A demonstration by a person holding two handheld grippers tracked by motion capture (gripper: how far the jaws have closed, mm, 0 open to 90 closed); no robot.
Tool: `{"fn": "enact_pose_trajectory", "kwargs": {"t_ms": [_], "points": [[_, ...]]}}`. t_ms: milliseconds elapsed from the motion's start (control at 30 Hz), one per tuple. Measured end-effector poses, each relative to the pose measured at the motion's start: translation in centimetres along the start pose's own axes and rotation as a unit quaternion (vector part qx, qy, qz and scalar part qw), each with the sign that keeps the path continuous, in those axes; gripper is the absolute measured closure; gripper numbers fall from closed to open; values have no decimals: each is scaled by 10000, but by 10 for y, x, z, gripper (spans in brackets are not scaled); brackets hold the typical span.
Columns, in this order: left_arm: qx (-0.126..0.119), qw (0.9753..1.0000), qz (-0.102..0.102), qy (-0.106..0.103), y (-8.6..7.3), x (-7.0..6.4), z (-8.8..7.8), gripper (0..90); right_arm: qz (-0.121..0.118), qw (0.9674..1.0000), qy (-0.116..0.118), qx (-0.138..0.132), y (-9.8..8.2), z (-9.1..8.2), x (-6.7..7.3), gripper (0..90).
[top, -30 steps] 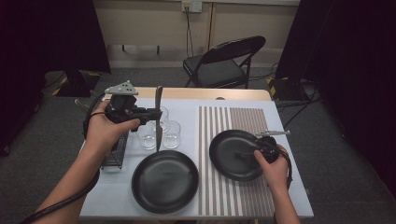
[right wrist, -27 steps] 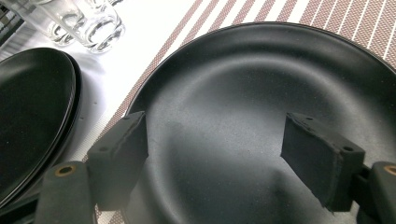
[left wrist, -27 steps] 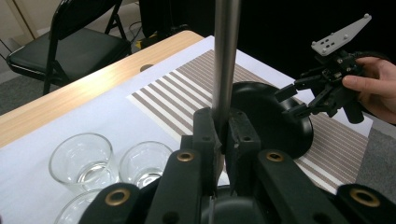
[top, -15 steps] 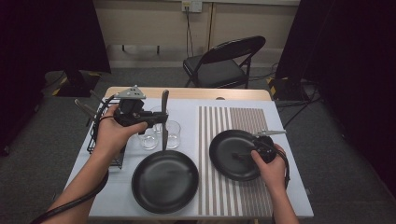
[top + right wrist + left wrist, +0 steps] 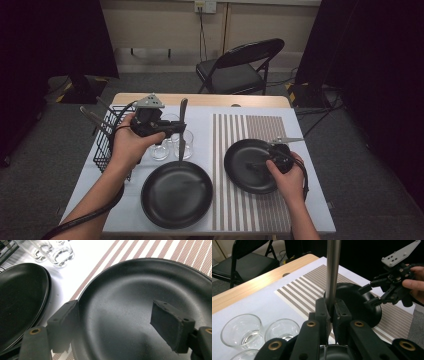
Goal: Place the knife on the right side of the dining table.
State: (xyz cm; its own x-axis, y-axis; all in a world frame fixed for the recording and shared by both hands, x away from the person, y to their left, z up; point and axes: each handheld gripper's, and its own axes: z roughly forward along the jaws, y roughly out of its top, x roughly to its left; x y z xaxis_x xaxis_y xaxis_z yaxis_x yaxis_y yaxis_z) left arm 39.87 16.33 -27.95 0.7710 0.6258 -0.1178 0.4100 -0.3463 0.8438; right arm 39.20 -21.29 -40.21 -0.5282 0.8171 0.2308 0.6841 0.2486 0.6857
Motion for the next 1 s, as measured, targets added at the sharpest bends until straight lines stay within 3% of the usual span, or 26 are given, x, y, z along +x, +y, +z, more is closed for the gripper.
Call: {"fn": "enact_pose_trajectory", "kwargs": {"t_ms": [1000], "points": [[-54,9999,65,-72,5,-12,32,836,-255,9996,-89,75,24,-15,12,221]]}}
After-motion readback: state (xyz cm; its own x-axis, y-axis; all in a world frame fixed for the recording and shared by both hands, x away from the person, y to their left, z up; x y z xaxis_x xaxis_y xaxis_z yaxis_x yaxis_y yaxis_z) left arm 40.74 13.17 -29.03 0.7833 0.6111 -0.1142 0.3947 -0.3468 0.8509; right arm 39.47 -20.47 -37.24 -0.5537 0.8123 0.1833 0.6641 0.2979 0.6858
